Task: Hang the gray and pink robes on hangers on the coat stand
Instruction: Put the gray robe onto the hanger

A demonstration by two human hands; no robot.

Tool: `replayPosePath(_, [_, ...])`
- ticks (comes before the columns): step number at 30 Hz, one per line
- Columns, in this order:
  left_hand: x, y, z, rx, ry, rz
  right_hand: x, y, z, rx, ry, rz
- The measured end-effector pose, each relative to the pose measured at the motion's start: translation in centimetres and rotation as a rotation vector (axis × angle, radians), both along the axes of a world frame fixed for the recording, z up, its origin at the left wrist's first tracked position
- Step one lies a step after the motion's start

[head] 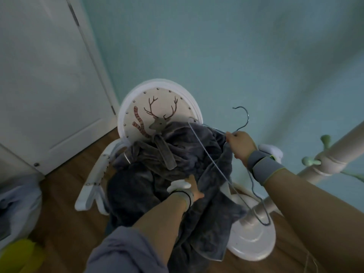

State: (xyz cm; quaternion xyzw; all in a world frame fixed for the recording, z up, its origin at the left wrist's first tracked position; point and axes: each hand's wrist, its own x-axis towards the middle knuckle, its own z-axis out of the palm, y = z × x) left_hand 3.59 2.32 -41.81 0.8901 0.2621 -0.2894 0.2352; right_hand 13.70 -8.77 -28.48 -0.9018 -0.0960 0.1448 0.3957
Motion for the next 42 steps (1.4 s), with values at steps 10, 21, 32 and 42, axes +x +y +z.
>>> replayPosePath(10, [3.6, -2.8, -5.6, -0.262, 0.004, 0.195, 3.4, 0.4, -4.9, 0.229, 0.191, 0.019])
replayPosePath(21, [3.8, 15.5, 16.9, 0.128, -0.548, 0.026, 0.9, 10.6, 3.6, 0.383, 0.212, 0.389])
replayPosePath(32, [0.1, 24.9, 28.1, 0.221, -0.868, -0.179, -2.1, 16.8, 12.6, 0.595, 0.041, 0.045])
replayPosePath(42, [-0.7, 23.8, 30.9, 0.233, -0.929, -0.295, -5.1, 20.1, 13.3, 0.490, 0.192, 0.440])
